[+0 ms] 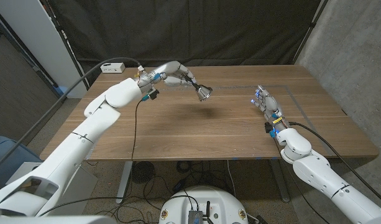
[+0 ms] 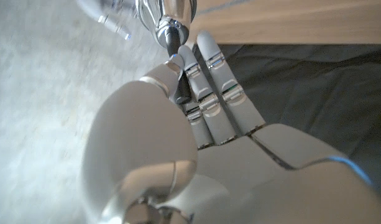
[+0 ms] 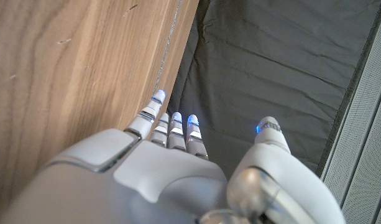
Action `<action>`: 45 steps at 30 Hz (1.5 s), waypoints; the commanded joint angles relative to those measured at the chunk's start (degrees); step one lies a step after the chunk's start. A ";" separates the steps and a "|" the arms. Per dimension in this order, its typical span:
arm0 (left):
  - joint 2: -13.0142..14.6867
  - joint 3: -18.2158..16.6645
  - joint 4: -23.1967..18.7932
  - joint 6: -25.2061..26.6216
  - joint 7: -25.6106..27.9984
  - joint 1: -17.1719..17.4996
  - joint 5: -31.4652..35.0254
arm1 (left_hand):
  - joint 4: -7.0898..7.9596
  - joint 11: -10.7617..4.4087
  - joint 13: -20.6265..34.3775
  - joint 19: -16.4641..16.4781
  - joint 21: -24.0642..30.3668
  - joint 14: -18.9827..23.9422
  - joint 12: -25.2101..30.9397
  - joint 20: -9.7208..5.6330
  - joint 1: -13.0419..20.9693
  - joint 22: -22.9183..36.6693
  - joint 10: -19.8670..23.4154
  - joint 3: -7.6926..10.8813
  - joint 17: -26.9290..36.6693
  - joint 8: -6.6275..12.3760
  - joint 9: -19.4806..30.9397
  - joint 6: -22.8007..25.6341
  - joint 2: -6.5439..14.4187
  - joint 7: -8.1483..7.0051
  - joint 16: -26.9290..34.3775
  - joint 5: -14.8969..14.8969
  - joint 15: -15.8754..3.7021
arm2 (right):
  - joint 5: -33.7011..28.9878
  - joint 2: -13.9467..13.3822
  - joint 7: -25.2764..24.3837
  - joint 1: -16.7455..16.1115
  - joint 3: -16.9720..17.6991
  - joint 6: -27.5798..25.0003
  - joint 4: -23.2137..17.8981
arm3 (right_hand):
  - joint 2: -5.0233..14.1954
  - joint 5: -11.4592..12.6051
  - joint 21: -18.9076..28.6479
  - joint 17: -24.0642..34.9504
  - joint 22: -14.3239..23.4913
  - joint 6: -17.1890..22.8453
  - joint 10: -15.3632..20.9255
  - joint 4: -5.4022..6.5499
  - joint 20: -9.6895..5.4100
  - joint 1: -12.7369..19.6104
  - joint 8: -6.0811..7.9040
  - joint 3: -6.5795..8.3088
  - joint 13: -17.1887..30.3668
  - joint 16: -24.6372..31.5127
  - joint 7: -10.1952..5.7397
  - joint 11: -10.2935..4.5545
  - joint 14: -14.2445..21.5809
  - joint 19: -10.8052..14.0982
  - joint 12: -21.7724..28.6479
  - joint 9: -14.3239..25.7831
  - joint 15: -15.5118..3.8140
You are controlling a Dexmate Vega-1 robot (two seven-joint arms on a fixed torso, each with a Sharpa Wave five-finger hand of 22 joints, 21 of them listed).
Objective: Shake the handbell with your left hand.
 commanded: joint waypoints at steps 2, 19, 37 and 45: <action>-4.65 -0.58 2.79 -10.32 4.54 2.49 -44.58 | -0.04 -0.46 20.21 -0.05 0.29 0.21 0.16 0.33 1.12 0.08 1.65 0.32 0.23 0.16 0.22 0.19 0.99 -0.13 0.44 0.25 0.18 | -0.09 -0.01 0.06 0.41 -0.04 -0.47 0.19 | 0.16 -0.03 -0.20 0.28 0.06 0.47 0.52 0.33 0.12 0.43 0.01 0.09 0.19 0.24 0.32 0.17 0.36 0.29 0.41 0.17 0.16; 14.96 -1.50 -18.19 24.47 25.85 6.98 -22.25 | -0.08 -0.32 20.80 0.36 0.69 0.85 0.10 0.33 1.23 0.02 1.86 0.47 0.23 0.12 0.52 -0.04 0.95 0.01 0.76 0.34 -0.14 | 0.09 0.21 0.01 0.56 -0.34 -0.83 0.60 | 0.15 -0.03 -0.19 0.29 0.06 0.58 0.59 0.35 0.14 0.39 0.03 0.05 0.19 0.27 0.42 0.20 0.46 0.35 0.41 0.17 0.18; 31.71 7.53 -32.18 51.52 18.64 -1.07 -0.21 | -0.22 0.32 20.43 -0.33 0.73 0.27 -0.54 1.13 1.42 0.02 2.18 0.80 -0.05 0.20 0.81 0.22 0.76 0.92 0.37 0.53 0.86 | 0.36 0.85 1.21 2.08 -1.05 -0.40 2.55 | 0.18 -0.03 -0.18 0.30 0.06 0.66 0.67 0.35 0.12 0.38 0.03 0.04 0.20 0.27 0.47 0.27 0.50 0.41 0.42 0.17 0.25; 36.79 15.30 -36.06 63.71 6.32 -8.24 11.38 | -0.13 0.30 20.50 -0.79 0.69 0.04 -0.75 1.24 1.37 0.03 2.06 0.82 -0.01 0.10 0.99 -0.11 0.80 0.66 0.33 0.52 0.90 | 0.75 1.22 1.67 2.54 -1.24 -0.12 3.50 | 0.18 -0.03 -0.19 0.31 0.06 0.70 0.67 0.35 0.12 0.38 0.04 0.03 0.20 0.27 0.46 0.29 0.53 0.40 0.42 0.17 0.23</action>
